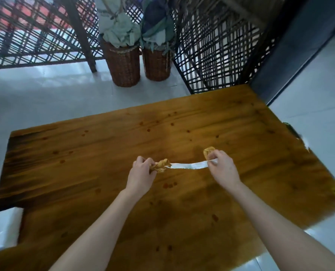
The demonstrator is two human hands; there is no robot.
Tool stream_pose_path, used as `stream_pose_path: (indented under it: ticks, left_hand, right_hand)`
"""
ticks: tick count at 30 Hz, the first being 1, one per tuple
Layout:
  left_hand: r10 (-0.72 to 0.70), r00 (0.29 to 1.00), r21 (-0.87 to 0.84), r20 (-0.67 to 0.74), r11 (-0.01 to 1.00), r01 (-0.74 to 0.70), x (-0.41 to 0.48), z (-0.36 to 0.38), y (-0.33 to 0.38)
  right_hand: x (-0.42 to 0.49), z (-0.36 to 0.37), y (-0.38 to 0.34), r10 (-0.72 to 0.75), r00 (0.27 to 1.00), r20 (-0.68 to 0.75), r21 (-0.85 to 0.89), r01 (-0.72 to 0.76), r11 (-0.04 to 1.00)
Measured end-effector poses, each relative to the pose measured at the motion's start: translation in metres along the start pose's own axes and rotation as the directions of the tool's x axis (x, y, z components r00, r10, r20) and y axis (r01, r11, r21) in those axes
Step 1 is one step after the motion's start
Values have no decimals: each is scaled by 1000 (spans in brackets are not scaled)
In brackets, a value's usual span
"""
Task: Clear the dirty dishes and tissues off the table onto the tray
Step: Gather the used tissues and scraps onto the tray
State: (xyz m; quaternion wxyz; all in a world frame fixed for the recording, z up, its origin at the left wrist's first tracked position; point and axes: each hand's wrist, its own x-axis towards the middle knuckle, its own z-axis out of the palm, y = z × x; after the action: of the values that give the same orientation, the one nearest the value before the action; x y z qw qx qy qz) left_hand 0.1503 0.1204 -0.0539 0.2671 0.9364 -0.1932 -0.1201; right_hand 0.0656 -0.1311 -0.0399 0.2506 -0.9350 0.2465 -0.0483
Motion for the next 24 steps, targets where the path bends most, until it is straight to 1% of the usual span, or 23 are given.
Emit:
stream_pose_path:
  ticks: [7,12,15,19,24]
  left_hand:
    - [141,990,49,30,989,-143,-12,48,105]
    - [230,971,45,69,971,-233,-21,91,184]
    - [279,957,50,80,958,-284,-25,116,230]
    - [324,941,53,101,942,-330,-31,150,286]
    - [354,921,69,163,927,-369,-32,180,341]
  right_hand:
    - [-36,-68,93,59,995,-76,39,-56,998]
    - [-62,-120,170,126,984,-130,27,-123,992]
    - [-75,-152,214,168,974,-153,60,-161,985]
    - [-87,-188,265,211,963,-168,86,-199,976]
    - [-94,-216,315,265,949,-174,110,-248,962]
